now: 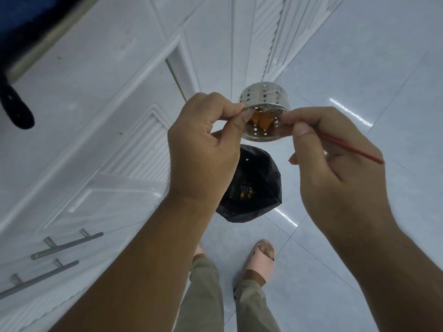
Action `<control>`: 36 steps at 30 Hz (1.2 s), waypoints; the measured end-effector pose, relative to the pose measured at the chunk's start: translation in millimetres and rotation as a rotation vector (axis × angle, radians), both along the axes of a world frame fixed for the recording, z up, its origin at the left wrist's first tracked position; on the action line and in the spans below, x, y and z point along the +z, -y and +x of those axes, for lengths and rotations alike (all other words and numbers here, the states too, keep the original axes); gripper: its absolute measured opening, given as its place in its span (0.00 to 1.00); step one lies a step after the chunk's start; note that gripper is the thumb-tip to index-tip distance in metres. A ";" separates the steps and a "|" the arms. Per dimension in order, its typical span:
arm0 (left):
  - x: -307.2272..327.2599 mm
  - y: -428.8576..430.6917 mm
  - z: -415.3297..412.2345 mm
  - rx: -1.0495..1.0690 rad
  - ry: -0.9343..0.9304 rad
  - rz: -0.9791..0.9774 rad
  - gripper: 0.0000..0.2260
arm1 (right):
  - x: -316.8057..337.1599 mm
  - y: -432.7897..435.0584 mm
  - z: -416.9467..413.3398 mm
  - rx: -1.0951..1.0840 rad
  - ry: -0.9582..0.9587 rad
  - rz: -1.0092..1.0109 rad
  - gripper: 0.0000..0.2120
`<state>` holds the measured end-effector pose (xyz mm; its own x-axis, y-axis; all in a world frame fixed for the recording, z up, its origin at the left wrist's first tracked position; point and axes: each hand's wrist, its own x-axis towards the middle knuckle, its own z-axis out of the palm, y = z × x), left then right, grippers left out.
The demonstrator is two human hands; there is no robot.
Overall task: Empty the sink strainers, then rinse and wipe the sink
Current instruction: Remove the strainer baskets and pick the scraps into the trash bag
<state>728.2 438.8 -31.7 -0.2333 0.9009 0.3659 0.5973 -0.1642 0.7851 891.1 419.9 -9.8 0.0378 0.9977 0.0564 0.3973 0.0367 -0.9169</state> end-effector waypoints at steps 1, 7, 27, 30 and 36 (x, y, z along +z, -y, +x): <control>-0.1 -0.1 0.3 -0.005 -0.007 0.009 0.05 | -1.4 -0.6 -0.9 0.005 0.017 -0.022 0.10; -3.2 -0.2 -1.2 -0.020 -0.023 0.011 0.06 | 1.4 2.3 -0.7 0.027 -0.057 -0.031 0.11; -8.1 -2.0 -5.6 -0.018 -0.035 0.019 0.06 | 8.6 8.0 -4.3 0.039 -0.012 0.022 0.11; -7.6 -1.1 -5.0 -0.020 -0.035 0.022 0.06 | 3.7 7.0 -7.8 0.014 0.031 -0.012 0.10; -8.9 -1.8 -4.0 -0.026 -0.048 0.026 0.07 | 1.8 3.9 -10.4 0.023 0.033 -0.075 0.10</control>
<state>724.2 440.6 -40.6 -0.1917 0.8966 0.3993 0.6298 -0.1996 0.7507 880.8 416.0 -8.0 0.0144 0.9997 -0.0181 0.4277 -0.0225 -0.9036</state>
